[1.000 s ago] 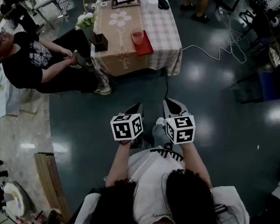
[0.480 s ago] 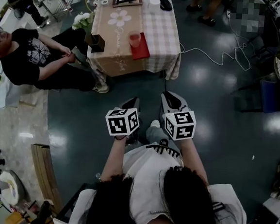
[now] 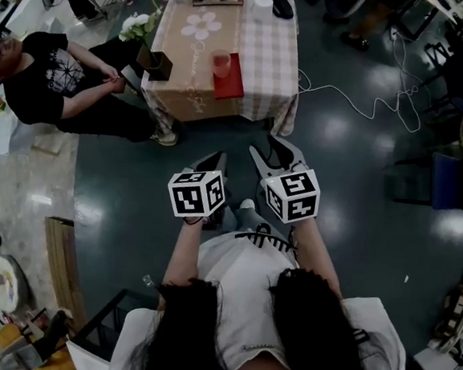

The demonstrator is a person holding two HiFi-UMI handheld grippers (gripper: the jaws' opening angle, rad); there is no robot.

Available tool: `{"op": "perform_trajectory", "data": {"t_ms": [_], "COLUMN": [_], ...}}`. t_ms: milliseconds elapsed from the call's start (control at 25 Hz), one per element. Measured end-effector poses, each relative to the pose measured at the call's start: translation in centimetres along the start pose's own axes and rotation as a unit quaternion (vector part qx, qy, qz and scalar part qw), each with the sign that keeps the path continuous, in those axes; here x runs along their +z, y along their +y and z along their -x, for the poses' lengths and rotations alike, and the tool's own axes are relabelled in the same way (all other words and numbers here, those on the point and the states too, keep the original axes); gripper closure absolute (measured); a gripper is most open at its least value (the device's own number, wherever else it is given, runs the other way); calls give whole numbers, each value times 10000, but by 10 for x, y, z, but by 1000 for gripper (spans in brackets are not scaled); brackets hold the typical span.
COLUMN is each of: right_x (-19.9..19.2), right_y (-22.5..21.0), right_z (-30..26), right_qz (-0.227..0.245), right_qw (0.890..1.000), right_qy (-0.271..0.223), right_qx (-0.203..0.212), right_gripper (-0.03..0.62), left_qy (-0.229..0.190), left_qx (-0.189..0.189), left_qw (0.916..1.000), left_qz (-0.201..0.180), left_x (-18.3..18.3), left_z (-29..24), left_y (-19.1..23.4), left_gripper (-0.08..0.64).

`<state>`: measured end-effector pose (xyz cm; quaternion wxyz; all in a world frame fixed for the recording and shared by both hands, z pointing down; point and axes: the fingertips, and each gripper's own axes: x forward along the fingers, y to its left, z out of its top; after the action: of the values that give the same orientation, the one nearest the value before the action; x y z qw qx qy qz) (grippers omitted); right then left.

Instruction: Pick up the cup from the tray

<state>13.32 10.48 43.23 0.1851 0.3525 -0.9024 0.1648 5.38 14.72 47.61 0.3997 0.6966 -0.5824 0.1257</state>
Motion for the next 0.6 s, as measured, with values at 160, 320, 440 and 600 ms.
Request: {"op": "perform_trajectory", "data": {"t_ms": [160, 320, 440, 600], "right_x": [10, 19, 24, 30], "right_y": [-7, -12, -20, -25], "right_z": [-19, -34, -48, -74], "right_qz": [-18, 58, 87, 175], "right_qw": [9999, 9998, 9998, 9994], "right_qy": [-49, -101, -45, 75], "right_qx": [108, 142, 173, 275], "right_gripper": [420, 414, 396, 373], "left_qy": [-138, -129, -132, -164], "left_qx": [43, 68, 69, 97], "left_qw": [9998, 9998, 9998, 9997], "left_qz": [129, 120, 134, 168], "left_x": [14, 22, 34, 56], "left_z": [-8, -21, -35, -51], "left_y": [7, 13, 18, 30], "left_gripper": [558, 558, 558, 558]}}
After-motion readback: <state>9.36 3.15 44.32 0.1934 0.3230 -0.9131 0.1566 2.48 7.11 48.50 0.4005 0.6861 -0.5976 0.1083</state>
